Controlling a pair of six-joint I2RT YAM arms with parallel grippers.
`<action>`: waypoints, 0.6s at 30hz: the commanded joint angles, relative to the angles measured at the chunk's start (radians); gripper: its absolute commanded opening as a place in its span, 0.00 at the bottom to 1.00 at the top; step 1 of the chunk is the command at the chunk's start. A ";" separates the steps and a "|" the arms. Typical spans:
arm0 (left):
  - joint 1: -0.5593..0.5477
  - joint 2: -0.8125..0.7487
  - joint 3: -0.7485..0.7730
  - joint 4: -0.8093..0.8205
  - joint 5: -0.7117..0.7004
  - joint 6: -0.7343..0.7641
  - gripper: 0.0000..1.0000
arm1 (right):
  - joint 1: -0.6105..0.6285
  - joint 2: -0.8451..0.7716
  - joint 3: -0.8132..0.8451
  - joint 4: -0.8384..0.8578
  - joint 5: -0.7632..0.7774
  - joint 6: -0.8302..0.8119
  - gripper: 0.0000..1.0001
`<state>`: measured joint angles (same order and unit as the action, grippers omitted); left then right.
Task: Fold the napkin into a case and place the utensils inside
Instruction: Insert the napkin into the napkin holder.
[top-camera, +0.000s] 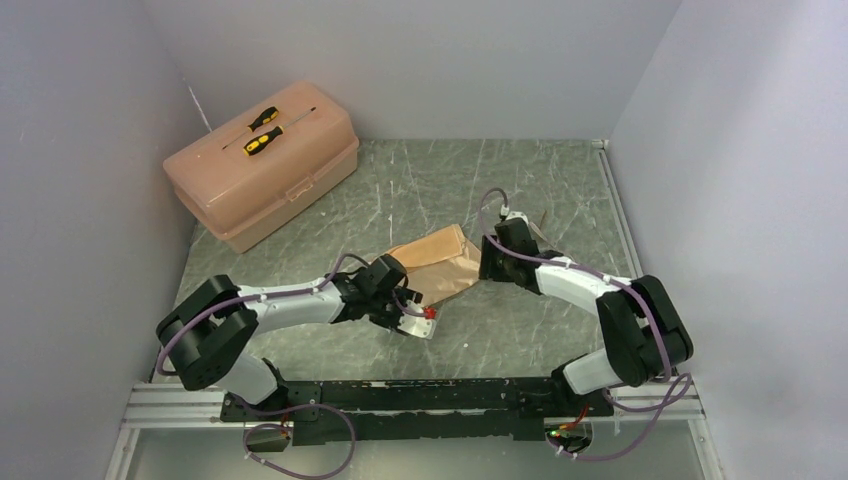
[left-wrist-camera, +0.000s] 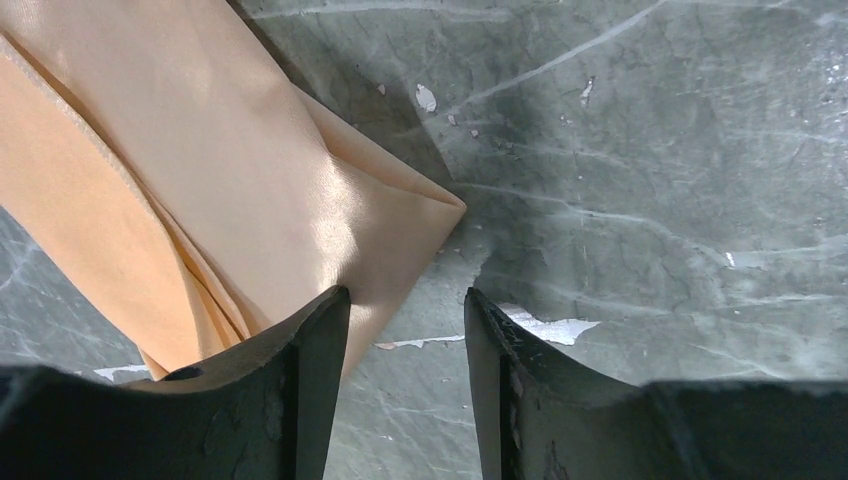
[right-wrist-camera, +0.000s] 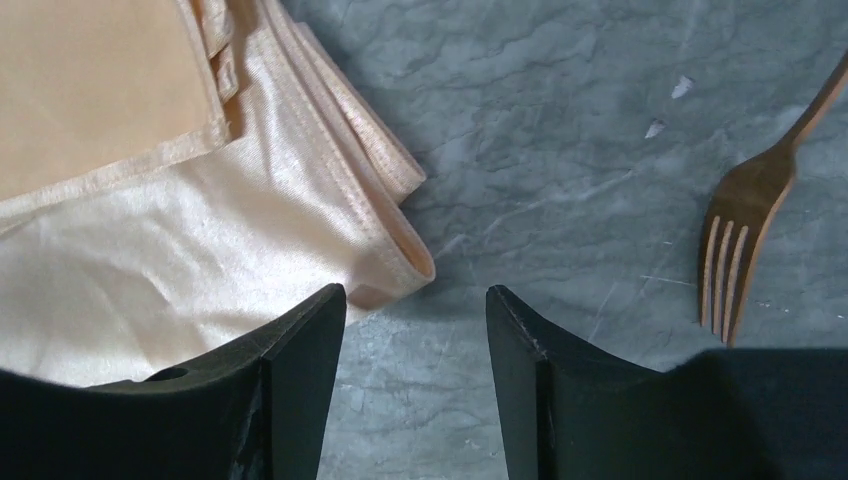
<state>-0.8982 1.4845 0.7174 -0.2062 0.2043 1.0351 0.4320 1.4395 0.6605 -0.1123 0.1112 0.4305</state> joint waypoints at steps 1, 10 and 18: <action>-0.005 0.019 0.039 0.034 -0.008 0.036 0.51 | -0.029 0.040 0.031 0.021 -0.032 0.054 0.58; -0.006 0.038 0.048 0.055 -0.029 0.064 0.47 | -0.125 0.127 0.021 0.188 -0.214 0.133 0.33; -0.006 0.073 0.059 0.052 -0.047 0.102 0.16 | -0.160 0.143 0.099 0.220 -0.254 0.114 0.06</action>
<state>-0.8986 1.5379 0.7418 -0.1764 0.1696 1.1061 0.2798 1.5738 0.6899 0.0471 -0.1047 0.5442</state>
